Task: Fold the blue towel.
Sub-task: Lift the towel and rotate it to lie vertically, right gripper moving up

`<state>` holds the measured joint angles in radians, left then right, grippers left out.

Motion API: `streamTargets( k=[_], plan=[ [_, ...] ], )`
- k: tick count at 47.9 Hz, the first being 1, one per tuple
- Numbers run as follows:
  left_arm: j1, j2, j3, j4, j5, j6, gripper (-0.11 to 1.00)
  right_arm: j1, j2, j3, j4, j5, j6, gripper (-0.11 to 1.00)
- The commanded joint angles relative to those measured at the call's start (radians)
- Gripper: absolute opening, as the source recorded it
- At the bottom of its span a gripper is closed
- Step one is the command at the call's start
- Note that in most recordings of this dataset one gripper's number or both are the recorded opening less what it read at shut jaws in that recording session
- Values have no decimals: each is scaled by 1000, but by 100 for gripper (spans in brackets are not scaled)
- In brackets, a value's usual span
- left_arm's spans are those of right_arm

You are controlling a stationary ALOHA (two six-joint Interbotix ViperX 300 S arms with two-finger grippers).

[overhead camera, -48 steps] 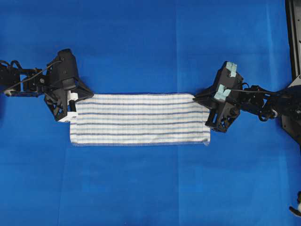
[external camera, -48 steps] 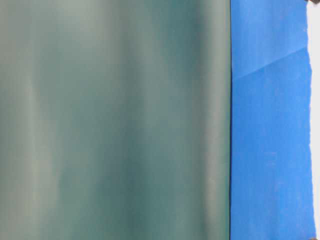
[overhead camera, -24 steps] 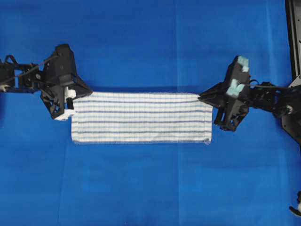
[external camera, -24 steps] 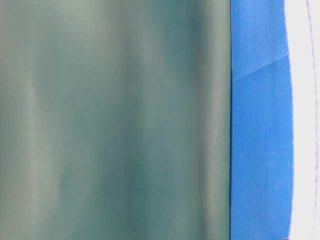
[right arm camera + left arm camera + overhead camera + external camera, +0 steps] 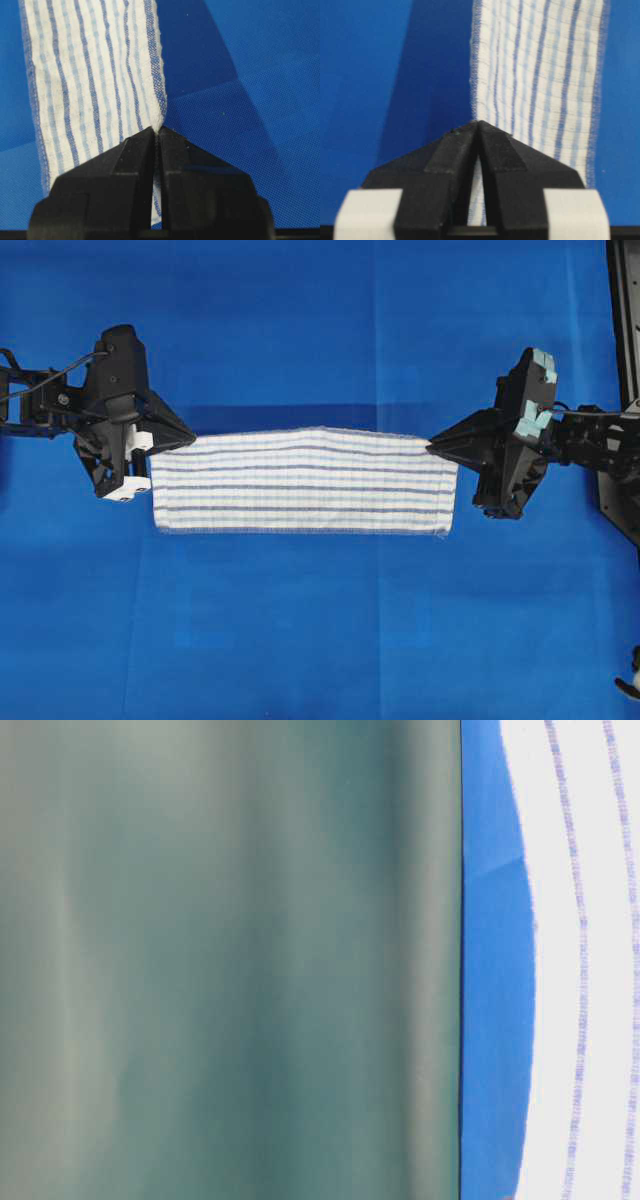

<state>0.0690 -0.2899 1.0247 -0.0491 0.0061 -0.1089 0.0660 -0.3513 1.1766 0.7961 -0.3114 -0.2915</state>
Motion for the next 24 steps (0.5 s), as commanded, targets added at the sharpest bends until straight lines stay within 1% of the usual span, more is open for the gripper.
streamTargets(
  k=[1,4,7,12,18,24],
  plan=[
    [-18,-14,-25,-3,-12,-20,1,-12,-11,-21,2,-3,-5,3],
    [-31,-11,-29,-5,-21,-49,1,-35,-8,-29,0,-3,-11,3],
    [-52,-5,-37,-3,-38,-94,1,-63,-8,-38,-2,-3,-23,3],
    [-92,9,-52,-3,-61,-143,1,-121,-5,-66,-2,-2,-67,3],
    [-146,35,-83,-3,-87,-183,1,-179,9,-106,-2,20,-129,2],
    [-173,71,-126,-3,-104,-210,1,-238,35,-163,-2,57,-186,3]
  ],
)
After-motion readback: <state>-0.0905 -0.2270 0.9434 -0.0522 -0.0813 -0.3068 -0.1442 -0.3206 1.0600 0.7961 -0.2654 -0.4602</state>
